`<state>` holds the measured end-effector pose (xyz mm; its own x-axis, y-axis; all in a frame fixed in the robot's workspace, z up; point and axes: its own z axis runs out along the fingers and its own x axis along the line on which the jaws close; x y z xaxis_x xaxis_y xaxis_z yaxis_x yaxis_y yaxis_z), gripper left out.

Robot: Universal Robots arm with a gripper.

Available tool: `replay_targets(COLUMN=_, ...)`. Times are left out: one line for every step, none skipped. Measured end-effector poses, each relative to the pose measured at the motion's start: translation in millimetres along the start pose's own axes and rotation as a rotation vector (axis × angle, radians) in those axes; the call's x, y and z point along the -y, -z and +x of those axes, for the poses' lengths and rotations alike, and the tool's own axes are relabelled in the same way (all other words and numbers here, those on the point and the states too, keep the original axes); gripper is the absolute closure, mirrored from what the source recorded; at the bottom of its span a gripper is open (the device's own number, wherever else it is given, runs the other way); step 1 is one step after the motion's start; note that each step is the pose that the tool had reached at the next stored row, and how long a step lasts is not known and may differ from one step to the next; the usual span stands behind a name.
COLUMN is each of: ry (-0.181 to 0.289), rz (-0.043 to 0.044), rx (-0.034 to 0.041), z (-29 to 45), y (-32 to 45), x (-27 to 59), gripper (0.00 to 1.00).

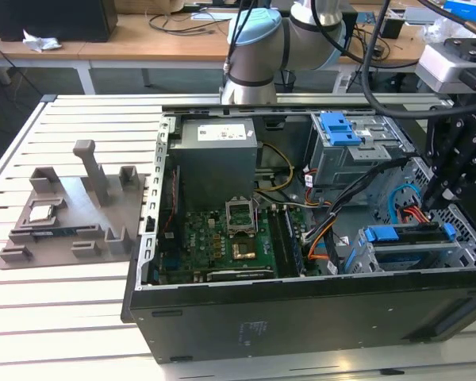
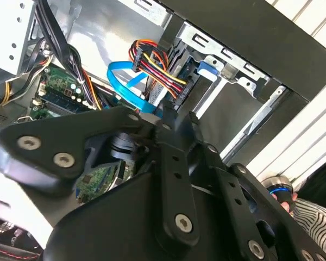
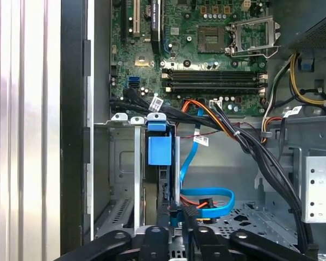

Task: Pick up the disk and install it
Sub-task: 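Insert the second disk wire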

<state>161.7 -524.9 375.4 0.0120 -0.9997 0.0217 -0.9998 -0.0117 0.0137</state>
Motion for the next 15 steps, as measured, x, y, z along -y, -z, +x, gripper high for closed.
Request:
replay_targets(ry=0.0, rz=0.0, rx=0.0005, z=0.0, y=0.0, x=0.0, gripper=0.78)
replay_targets(ry=0.0, rz=0.0, rx=0.0009, z=0.0, y=0.0, x=0.0, gripper=0.84)
replay_targets(ry=0.0, rz=0.0, rx=0.0013, z=0.0, y=0.0, x=0.0, gripper=0.84)
replay_targets(ry=0.0, rz=0.0, rx=0.0019, z=0.0, y=0.0, x=0.0, gripper=0.84)
replay_targets(ry=0.0, rz=0.0001, rx=0.0023, z=0.0, y=0.0, x=0.0, gripper=0.84)
replay_targets(ry=0.0, rz=0.0, rx=0.0024, z=0.3, y=0.0, x=-0.1, gripper=0.84)
replay_targets(ry=0.0, rz=0.0, rx=0.0023, z=0.8, y=-0.2, x=-0.1, gripper=0.84)
replay_targets(ry=0.0, rz=0.0001, rx=0.0026, z=1.2, y=-1.0, x=-0.3, gripper=0.84)
replay_targets(ry=0.0, rz=0.0, rx=0.0023, z=1.7, y=-3.2, x=-0.3, gripper=0.84)
replay_targets(ry=0.0, rz=0.0, rx=0.0023, z=2.2, y=-6.7, x=-0.5, gripper=0.84)
replay_targets(ry=0.0, rz=0.0, rx=0.0024, z=2.3, y=-9.3, x=-1.1, gripper=0.84)
replay_targets(ry=0.0, rz=0.0, rx=0.0022, z=2.2, y=-9.6, x=-2.7, gripper=0.84)
replay_targets(ry=0.0, rz=0.0, rx=0.0024, z=2.2, y=-10.0, x=-3.7, gripper=0.84)
replay_targets(ry=0.0, rz=0.0, rx=0.0025, z=2.3, y=-10.6, x=-4.6, gripper=0.84)
replay_targets(ry=0.0, rz=0.0, rx=0.0024, z=2.3, y=-11.3, x=-5.0, gripper=0.84)
